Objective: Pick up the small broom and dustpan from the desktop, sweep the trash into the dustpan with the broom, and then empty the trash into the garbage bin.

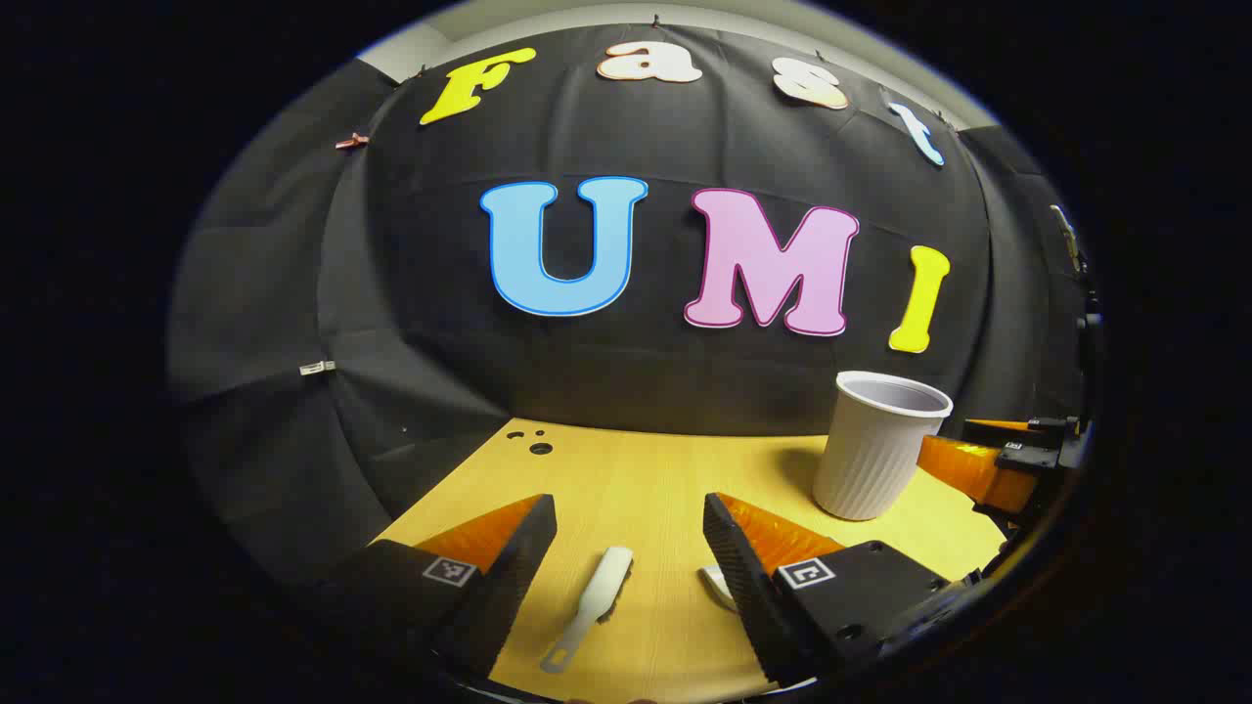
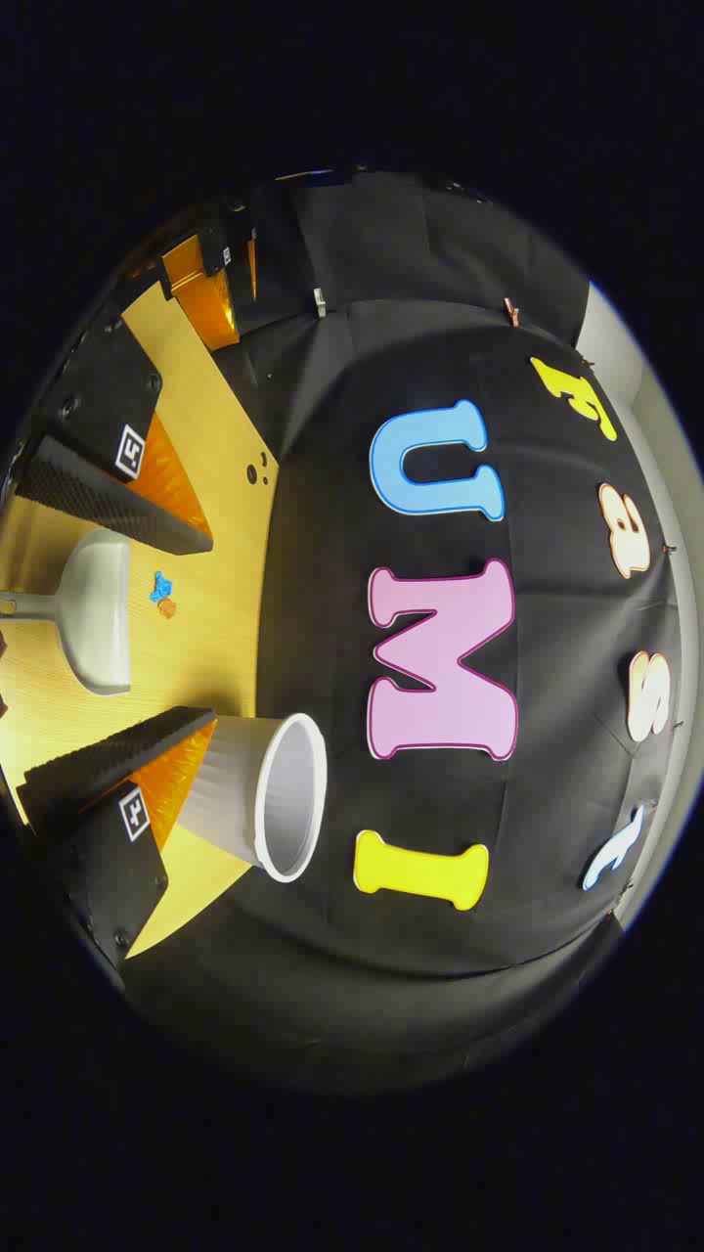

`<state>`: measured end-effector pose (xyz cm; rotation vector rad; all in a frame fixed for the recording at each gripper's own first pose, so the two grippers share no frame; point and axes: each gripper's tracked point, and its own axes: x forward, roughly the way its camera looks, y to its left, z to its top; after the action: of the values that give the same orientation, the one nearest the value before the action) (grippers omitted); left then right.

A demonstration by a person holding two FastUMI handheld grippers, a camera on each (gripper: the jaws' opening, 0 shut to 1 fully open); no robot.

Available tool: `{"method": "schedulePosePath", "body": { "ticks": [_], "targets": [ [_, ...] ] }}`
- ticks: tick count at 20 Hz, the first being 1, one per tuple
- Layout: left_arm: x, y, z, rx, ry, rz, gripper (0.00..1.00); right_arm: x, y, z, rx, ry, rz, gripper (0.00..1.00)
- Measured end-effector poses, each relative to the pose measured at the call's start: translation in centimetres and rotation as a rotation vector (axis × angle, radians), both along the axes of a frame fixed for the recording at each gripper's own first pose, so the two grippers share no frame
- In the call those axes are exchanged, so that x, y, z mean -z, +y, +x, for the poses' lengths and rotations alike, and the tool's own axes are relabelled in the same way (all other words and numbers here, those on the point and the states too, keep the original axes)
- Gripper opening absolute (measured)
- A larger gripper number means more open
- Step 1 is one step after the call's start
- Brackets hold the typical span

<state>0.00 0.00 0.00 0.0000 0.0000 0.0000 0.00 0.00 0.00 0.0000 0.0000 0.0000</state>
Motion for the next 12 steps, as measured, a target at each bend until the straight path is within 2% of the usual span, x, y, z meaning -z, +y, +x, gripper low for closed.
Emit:
{"method": "schedulePosePath", "body": {
  "ticks": [12],
  "targets": [
    [1.5, 2.1, -1.2, 0.014, 0.02, 0.004, 0.96, 1.9, 0.7, -1.8, 0.019, 0.038, 0.01, 0.98]
  ]
}}
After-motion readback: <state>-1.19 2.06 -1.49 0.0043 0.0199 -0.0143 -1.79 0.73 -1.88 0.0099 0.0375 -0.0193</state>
